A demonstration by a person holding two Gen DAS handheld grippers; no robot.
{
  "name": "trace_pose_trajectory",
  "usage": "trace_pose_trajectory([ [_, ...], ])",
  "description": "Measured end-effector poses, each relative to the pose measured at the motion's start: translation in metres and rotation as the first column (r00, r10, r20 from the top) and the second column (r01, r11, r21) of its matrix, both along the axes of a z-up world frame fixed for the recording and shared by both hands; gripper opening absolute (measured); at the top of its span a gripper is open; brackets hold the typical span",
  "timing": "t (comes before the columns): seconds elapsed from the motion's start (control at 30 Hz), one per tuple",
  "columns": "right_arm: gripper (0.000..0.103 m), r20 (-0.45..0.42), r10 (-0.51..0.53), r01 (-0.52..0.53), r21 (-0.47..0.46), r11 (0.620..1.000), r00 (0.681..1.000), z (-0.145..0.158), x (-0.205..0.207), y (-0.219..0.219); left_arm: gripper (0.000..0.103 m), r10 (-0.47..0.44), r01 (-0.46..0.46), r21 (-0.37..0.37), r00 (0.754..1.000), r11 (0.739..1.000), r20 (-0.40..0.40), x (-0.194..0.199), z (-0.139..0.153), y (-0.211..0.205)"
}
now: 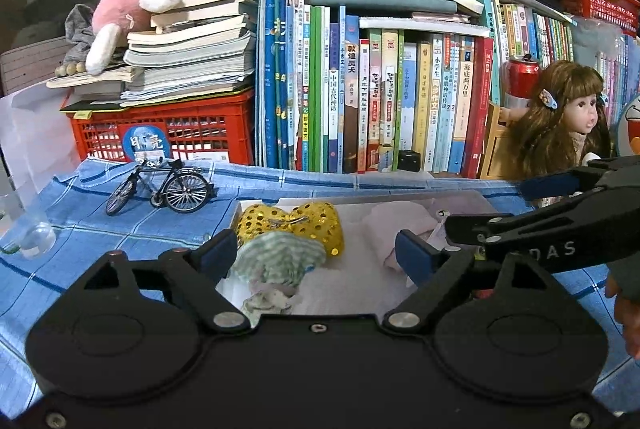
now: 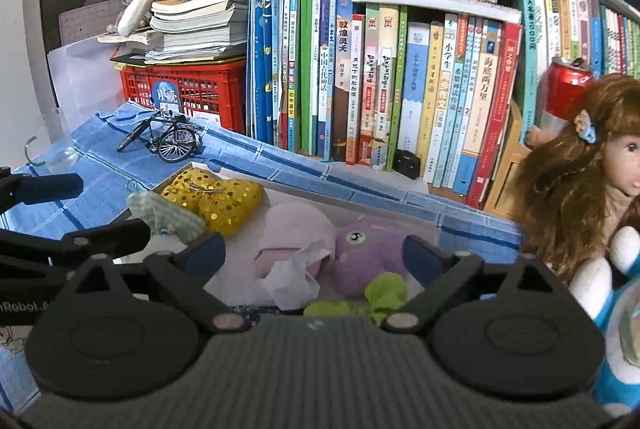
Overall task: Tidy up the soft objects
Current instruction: 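Lift both open tools slightly above the box, then withdraw both tools from the box toward the white foam block and blue packet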
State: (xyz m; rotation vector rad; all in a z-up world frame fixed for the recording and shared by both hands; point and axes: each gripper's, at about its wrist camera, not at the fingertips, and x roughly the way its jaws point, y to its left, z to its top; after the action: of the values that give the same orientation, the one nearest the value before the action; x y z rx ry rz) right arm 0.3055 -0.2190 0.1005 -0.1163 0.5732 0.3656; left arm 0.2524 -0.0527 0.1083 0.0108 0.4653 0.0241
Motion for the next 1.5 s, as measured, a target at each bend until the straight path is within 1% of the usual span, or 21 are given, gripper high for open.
trace_pose_trajectory([
  [0.07, 0.103, 0.008, -0.016, 0.016, -0.01, 1.0, 1.0, 0.002, -0.006, 0.0, 0.091, 0.006, -0.006, -0.004, 1.0, 1.0, 0.003, -0.006, 0.0, 0.001],
  [0.2, 0.103, 0.008, -0.018, 0.018, 0.004, 1.0, 1.0, 0.008, -0.018, -0.002, 0.095, 0.016, -0.016, 0.001, 1.0, 1.0, 0.019, -0.02, 0.002, 0.004],
  [0.27, 0.103, 0.016, -0.023, 0.023, -0.005, 1.0, 1.0, 0.009, -0.025, -0.001, 0.099, 0.02, -0.02, 0.001, 0.999, 1.0, 0.025, -0.026, 0.003, 0.005],
  [0.43, 0.103, 0.019, -0.025, 0.025, -0.035, 0.999, 1.0, 0.013, -0.042, 0.003, 0.1, 0.025, -0.024, -0.007, 0.999, 1.0, 0.038, -0.043, 0.006, 0.012],
  [0.6, 0.103, 0.012, -0.011, 0.011, -0.036, 0.999, 1.0, 0.016, -0.056, 0.007, 0.1, 0.03, -0.03, -0.002, 0.999, 1.0, 0.041, -0.058, 0.006, 0.022],
  [1.07, 0.103, -0.003, -0.02, 0.02, -0.054, 0.998, 1.0, 0.009, -0.094, 0.016, 0.101, 0.013, -0.013, -0.003, 0.999, 1.0, 0.031, -0.091, -0.002, 0.034],
  [1.23, 0.103, -0.008, -0.031, 0.03, -0.052, 0.998, 1.0, 0.008, -0.101, 0.016, 0.101, 0.009, -0.009, -0.009, 0.999, 1.0, 0.031, -0.097, -0.003, 0.035],
  [1.37, 0.103, -0.014, -0.031, 0.03, -0.056, 0.998, 0.999, 0.008, -0.101, 0.017, 0.101, 0.002, -0.002, 0.006, 1.0, 1.0, 0.03, -0.101, -0.005, 0.034],
  [1.47, 0.103, -0.046, -0.009, 0.007, -0.034, 0.999, 0.999, 0.007, -0.1, 0.015, 0.101, 0.005, -0.005, 0.018, 1.0, 1.0, 0.003, -0.111, -0.008, 0.034],
  [1.5, 0.103, -0.061, 0.005, -0.007, -0.024, 1.0, 0.998, 0.006, -0.099, 0.014, 0.101, -0.007, 0.007, 0.016, 1.0, 1.0, -0.002, -0.118, -0.011, 0.033],
])
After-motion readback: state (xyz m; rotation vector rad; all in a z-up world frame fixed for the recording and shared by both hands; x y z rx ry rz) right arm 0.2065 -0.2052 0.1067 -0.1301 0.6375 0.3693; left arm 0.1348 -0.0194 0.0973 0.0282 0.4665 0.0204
